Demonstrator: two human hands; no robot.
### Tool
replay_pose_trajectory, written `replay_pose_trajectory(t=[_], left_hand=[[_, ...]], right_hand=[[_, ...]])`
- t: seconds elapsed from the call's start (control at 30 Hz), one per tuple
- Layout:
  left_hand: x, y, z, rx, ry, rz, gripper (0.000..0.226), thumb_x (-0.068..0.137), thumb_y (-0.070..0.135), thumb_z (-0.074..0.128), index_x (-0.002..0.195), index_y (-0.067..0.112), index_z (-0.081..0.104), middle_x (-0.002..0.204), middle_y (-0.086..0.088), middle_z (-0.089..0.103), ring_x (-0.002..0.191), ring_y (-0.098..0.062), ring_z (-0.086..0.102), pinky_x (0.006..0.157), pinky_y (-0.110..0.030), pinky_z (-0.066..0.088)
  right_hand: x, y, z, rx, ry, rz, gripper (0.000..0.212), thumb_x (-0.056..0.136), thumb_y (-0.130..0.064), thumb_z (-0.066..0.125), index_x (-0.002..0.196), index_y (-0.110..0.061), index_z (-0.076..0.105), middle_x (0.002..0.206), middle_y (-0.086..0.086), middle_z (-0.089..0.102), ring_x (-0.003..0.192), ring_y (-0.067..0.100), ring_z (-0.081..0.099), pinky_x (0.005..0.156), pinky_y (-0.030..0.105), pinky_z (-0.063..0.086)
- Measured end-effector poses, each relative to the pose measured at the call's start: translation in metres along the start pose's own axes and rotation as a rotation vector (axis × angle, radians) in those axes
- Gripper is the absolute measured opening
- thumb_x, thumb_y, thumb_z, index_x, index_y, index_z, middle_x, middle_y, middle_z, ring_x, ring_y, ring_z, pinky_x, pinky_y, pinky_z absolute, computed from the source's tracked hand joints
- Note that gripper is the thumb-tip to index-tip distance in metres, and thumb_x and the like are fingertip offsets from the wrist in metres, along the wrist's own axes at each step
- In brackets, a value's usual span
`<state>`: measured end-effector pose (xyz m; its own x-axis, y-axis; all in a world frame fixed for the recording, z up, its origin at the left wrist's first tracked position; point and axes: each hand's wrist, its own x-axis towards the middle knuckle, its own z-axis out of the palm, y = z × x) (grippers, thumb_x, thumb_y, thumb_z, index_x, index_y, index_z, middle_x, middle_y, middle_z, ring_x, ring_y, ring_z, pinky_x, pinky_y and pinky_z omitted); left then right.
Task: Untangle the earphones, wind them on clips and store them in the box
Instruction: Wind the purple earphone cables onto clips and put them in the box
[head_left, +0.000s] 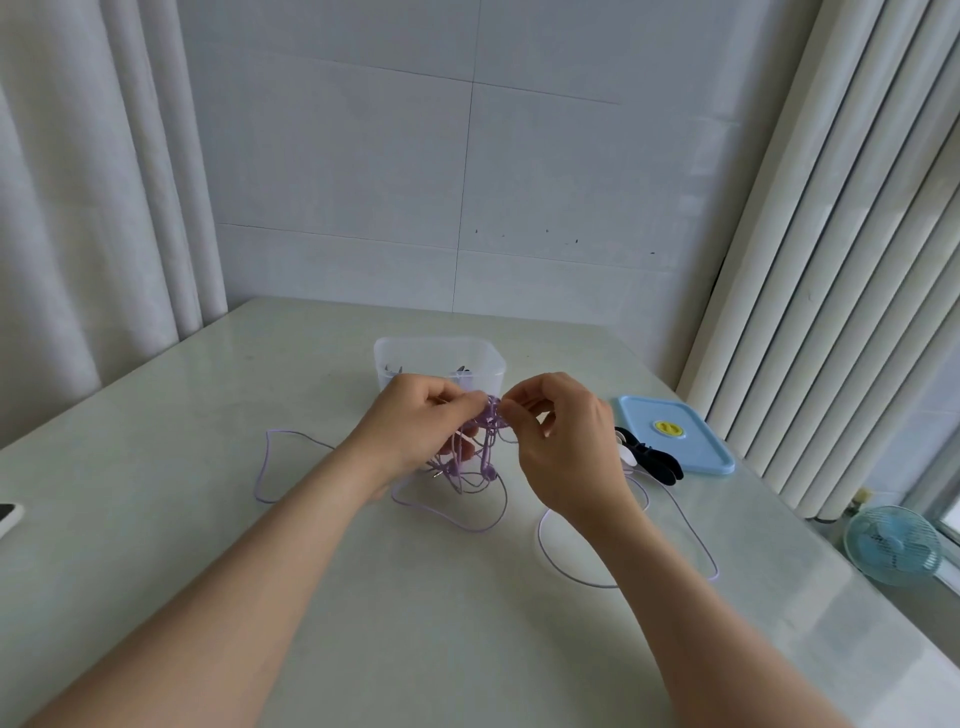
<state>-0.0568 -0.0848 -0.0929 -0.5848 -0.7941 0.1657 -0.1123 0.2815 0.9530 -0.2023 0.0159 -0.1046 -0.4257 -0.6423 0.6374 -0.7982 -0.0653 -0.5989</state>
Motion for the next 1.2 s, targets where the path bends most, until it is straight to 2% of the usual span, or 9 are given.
replay_pose_trajectory(t=[0.17,0.33,0.5,0.63,0.7,0.77,0.83,0.97,1.2], left_hand=[[0.001,-0.001,0.002,-0.079,-0.156,-0.069,0.037,0.105,0.036,0.060,0.100,0.004,0.078,0.087,-0.014,0.077,0.069,-0.022,0.066,0.054,-0.020,0.049],[0.004,-0.004,0.002,-0.052,-0.141,0.002,0.031,0.105,0.028,0.063,0.099,0.000,0.075,0.079,-0.006,0.064,0.068,-0.018,0.057,0.056,-0.021,0.046],[0.005,-0.008,-0.002,0.423,-0.057,0.180,0.024,0.098,0.035,0.064,0.086,0.016,0.070,0.075,0.001,0.067,0.068,-0.014,0.053,0.068,-0.030,0.045],[0.005,-0.011,-0.001,0.769,-0.034,0.229,0.011,0.098,0.028,0.050,0.092,0.024,0.058,0.096,0.005,0.056,0.090,-0.024,0.053,0.087,-0.042,0.049],[0.008,-0.014,-0.002,0.724,-0.009,0.247,0.012,0.099,0.022,0.051,0.095,0.025,0.062,0.097,0.004,0.059,0.087,-0.019,0.056,0.085,-0.038,0.052],[0.007,-0.012,-0.003,0.551,-0.013,0.206,0.013,0.101,0.021,0.056,0.098,0.022,0.069,0.092,0.003,0.067,0.075,-0.006,0.060,0.069,-0.017,0.050],[0.007,-0.010,-0.002,0.370,-0.035,0.124,0.014,0.103,0.025,0.061,0.098,0.018,0.073,0.091,0.000,0.074,0.077,-0.009,0.066,0.061,-0.007,0.044],[0.012,-0.014,-0.004,0.246,0.015,0.076,0.023,0.100,0.033,0.065,0.085,0.019,0.072,0.080,-0.002,0.073,0.072,-0.017,0.061,0.072,-0.029,0.046],[0.009,-0.011,0.001,0.335,0.188,0.195,0.015,0.092,0.023,0.076,0.096,0.024,0.062,0.082,0.010,0.071,0.077,-0.003,0.066,0.065,-0.011,0.046]], right_hand=[[-0.001,0.001,0.001,-0.014,0.043,-0.038,0.014,0.093,-0.013,0.076,0.083,-0.021,0.071,0.084,-0.011,0.066,0.081,-0.002,0.060,0.067,0.005,0.038],[0.000,0.003,0.004,-0.057,0.024,0.007,0.014,0.095,-0.017,0.072,0.083,-0.021,0.070,0.081,-0.010,0.066,0.080,0.002,0.059,0.066,0.006,0.037],[-0.001,0.006,0.007,-0.090,-0.050,0.028,0.014,0.097,-0.020,0.069,0.083,-0.018,0.070,0.076,-0.010,0.068,0.074,0.008,0.060,0.067,0.022,0.043],[0.001,0.007,0.006,-0.099,-0.071,0.067,0.019,0.097,-0.020,0.068,0.078,-0.021,0.067,0.066,-0.017,0.062,0.068,0.007,0.058,0.060,0.015,0.037],[0.002,0.007,0.005,-0.102,-0.067,0.078,0.016,0.097,-0.020,0.070,0.081,-0.015,0.072,0.064,-0.016,0.063,0.068,0.011,0.060,0.058,0.015,0.037],[0.002,0.007,0.002,-0.057,-0.055,0.088,0.015,0.097,-0.021,0.071,0.084,-0.015,0.074,0.065,-0.016,0.065,0.072,0.008,0.062,0.058,0.012,0.038],[0.002,0.005,0.001,0.000,-0.052,0.100,0.015,0.098,-0.023,0.069,0.085,-0.017,0.070,0.066,-0.014,0.065,0.073,0.005,0.060,0.058,0.012,0.038],[-0.001,0.002,0.003,0.036,-0.045,0.059,0.018,0.104,-0.026,0.060,0.090,-0.016,0.057,0.067,-0.011,0.060,0.066,0.010,0.054,0.060,0.023,0.040],[0.001,0.003,0.004,-0.073,0.026,0.135,0.027,0.098,-0.029,0.062,0.078,-0.010,0.059,0.062,0.000,0.063,0.067,0.021,0.058,0.065,0.035,0.044]])
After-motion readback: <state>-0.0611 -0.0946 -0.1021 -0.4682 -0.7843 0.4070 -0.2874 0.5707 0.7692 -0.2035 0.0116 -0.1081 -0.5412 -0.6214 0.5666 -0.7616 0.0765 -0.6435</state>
